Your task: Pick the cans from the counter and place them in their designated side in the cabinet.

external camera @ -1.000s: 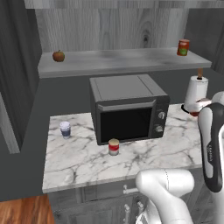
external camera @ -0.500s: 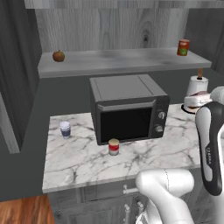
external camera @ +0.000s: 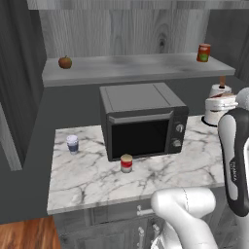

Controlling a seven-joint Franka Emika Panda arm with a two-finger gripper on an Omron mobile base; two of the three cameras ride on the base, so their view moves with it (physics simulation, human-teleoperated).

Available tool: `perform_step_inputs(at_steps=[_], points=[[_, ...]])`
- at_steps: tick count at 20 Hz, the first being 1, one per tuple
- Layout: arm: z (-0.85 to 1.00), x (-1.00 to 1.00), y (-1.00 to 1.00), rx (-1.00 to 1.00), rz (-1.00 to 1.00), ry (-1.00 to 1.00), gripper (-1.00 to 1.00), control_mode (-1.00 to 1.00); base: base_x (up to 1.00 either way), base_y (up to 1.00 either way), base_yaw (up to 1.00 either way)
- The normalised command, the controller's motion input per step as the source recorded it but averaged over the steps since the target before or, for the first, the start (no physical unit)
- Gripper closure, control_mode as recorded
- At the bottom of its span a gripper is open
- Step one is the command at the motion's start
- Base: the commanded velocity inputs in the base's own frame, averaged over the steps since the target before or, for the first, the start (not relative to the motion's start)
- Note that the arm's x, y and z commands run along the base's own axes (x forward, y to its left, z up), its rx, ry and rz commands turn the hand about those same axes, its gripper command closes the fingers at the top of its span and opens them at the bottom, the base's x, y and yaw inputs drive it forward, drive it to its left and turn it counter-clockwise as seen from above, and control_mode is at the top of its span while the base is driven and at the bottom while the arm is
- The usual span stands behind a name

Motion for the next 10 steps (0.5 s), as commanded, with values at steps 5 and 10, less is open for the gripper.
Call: perform_step_inputs(at_steps=[5, 10], points=[[0.45, -0.05, 0.08, 0.0, 0.0, -0.05, 1.0, -1.0, 0.0, 0.0, 0.0], [0.33, -0.02, 0.08, -0.02, 0.0, -0.12, 1.0, -1.0, 0.0, 0.0, 0.0]])
